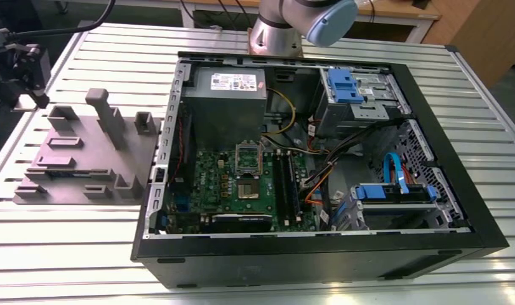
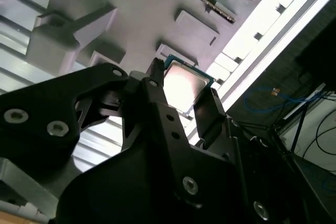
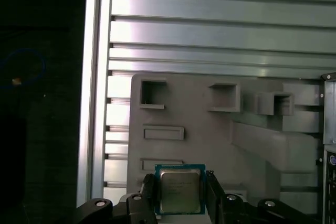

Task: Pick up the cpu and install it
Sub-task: 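Pick up the cpu and move it towards the insertion slot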

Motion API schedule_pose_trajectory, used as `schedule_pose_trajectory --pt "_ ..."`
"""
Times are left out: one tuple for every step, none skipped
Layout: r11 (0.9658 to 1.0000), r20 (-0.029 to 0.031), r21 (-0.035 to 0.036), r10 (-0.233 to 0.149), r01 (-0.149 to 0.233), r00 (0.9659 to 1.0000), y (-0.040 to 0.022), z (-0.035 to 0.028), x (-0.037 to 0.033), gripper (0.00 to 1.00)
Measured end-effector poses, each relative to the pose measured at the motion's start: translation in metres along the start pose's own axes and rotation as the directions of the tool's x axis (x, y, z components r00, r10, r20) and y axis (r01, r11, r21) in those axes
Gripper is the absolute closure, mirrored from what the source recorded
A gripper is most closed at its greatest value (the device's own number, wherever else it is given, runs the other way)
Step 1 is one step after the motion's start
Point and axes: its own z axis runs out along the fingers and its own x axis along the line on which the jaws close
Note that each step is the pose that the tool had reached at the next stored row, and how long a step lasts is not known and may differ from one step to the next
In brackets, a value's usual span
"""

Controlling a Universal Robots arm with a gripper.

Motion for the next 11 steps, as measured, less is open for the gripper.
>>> schedule_pose_trajectory --pt "1.0 -0.0022 0.0 0.0 0.0 1.0 0.0 0.0 -0.0011 0.53" --pt "1.0 -0.0048 0.0 0.0 0.0 1.0 -0.0001 0.0 -0.0026 0.53" --pt "1.0 -0.0069 -0.0001 0.0 0.0 1.0 -0.0001 0.0001 -0.004 0.53" --pt "1.0 -0.0095 -0.0001 0.0 0.0 1.0 -0.0001 0.0001 -0.0053 0.53" --pt "1.0 -0.0115 -0.0001 0.0 0.0 0.9999 -0.0001 0.0001 -0.0062 0.53" --pt "1.0 -0.0119 -0.0001 0.0 0.0 0.9999 -0.0001 0.0001 -0.0064 0.53" --pt "1.0 -0.012 -0.0001 0.0 0.0 0.9999 -0.0001 0.0001 -0.0063 0.53" --pt "1.0 -0.0121 -0.0001 0.0 0.0 0.9999 -0.0001 0.0001 -0.0063 0.53" --pt "1.0 -0.0121 -0.0002 0.0 0.0 0.9999 -0.0002 0.0001 -0.0064 0.53" --pt "1.0 -0.0124 -0.0001 0.0 0.0 0.9999 -0.0002 0.0001 -0.0064 0.53" --pt "1.0 -0.0123 -0.0001 0.0 0.0 0.9999 -0.0002 0.0001 -0.0064 0.53"
